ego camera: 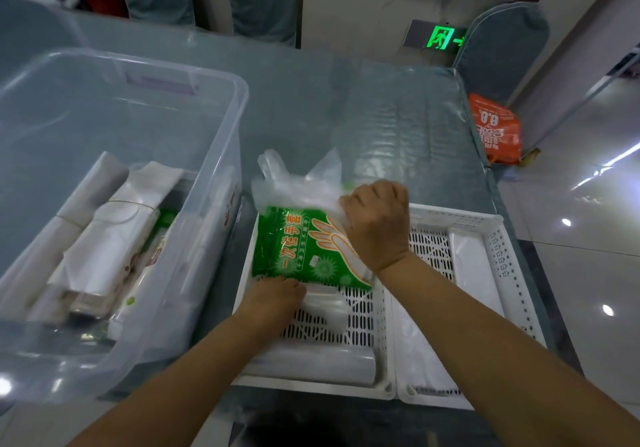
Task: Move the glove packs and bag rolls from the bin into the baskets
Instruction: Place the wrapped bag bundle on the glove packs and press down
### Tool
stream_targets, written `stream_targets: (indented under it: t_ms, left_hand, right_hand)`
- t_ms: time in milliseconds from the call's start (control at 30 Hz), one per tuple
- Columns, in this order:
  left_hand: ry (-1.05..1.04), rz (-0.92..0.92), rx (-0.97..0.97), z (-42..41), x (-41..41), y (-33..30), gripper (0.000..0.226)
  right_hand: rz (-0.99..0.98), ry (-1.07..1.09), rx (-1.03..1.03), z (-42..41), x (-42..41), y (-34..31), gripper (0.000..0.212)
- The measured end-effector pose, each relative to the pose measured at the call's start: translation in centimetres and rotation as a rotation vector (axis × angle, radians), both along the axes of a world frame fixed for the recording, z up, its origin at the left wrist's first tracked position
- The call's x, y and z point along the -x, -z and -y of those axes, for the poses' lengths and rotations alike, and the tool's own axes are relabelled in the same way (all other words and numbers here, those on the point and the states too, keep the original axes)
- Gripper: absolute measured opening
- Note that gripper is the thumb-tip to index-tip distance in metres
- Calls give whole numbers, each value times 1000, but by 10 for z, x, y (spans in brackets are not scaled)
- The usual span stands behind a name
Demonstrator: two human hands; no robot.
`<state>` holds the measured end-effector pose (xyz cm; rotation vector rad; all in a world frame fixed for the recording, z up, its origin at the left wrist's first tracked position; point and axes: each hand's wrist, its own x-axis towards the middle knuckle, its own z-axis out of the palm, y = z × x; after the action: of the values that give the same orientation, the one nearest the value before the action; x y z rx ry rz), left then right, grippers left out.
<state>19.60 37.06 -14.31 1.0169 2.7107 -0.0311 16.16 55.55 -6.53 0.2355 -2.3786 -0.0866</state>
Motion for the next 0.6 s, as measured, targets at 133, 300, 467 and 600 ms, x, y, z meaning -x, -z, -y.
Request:
stream_targets:
  t_ms: [133, 300, 467, 600]
  left_hand:
    - [62, -110, -216, 10, -8, -18, 34]
    - [-66, -147, -452, 18, -21, -46, 24]
    - [-281, -384, -780, 5, 0, -87, 12]
    - [-388, -492, -695, -26, 54, -104, 4]
  right_hand:
    - [368, -28, -110, 5, -16, 45, 13]
    - [605, -32, -32, -3, -21, 49, 22]
    - [636, -35, 156, -12, -25, 43, 63]
    - [548, 10, 149, -14, -25, 55, 62]
